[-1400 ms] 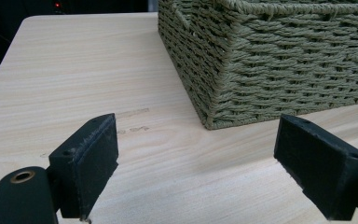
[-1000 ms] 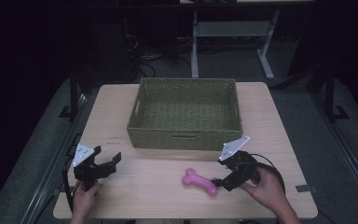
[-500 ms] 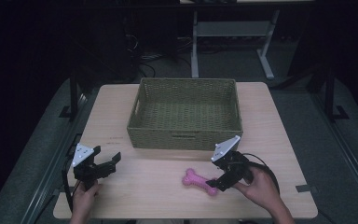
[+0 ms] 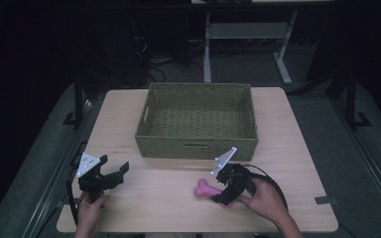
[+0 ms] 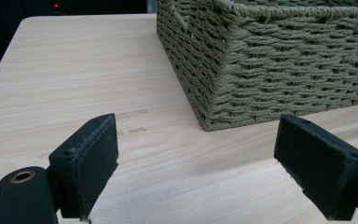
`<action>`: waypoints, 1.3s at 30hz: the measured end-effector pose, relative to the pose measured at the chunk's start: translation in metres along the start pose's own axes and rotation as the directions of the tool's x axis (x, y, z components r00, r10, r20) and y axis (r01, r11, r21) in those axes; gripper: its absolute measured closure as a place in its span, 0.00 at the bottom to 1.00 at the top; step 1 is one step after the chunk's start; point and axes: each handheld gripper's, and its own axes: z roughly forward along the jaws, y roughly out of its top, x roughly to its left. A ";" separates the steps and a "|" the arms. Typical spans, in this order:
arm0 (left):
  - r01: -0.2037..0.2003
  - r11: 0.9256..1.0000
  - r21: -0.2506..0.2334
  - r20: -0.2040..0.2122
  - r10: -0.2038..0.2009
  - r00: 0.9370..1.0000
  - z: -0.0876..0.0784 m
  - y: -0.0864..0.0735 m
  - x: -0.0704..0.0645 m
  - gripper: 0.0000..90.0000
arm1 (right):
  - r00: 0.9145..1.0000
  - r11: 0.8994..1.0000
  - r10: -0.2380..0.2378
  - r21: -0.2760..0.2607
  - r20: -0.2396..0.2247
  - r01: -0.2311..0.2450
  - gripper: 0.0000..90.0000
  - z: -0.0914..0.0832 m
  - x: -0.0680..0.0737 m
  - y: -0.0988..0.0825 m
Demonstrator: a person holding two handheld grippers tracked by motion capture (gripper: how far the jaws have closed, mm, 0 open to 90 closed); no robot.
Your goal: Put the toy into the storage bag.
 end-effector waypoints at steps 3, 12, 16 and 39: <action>0.002 1.000 -0.001 -0.001 -0.002 1.000 0.000 0.000 0.000 0.14 | 1.000 1.000 0.000 0.015 -0.009 0.000 0.34 0.004 0.000 0.002; 0.002 1.000 -0.001 -0.001 -0.002 1.000 0.000 0.000 0.001 0.14 | 1.000 0.998 -0.005 0.068 -0.012 0.006 0.43 0.017 0.000 0.005; 0.003 1.000 0.000 -0.002 -0.003 1.000 0.000 0.000 0.001 0.14 | 1.000 0.997 -0.011 0.082 -0.010 0.011 0.46 0.020 0.000 0.005; 0.012 1.000 -0.004 0.000 -0.012 1.000 0.000 0.000 0.002 0.14 | 0.999 0.987 -0.045 0.153 0.011 0.043 0.60 0.029 0.002 0.011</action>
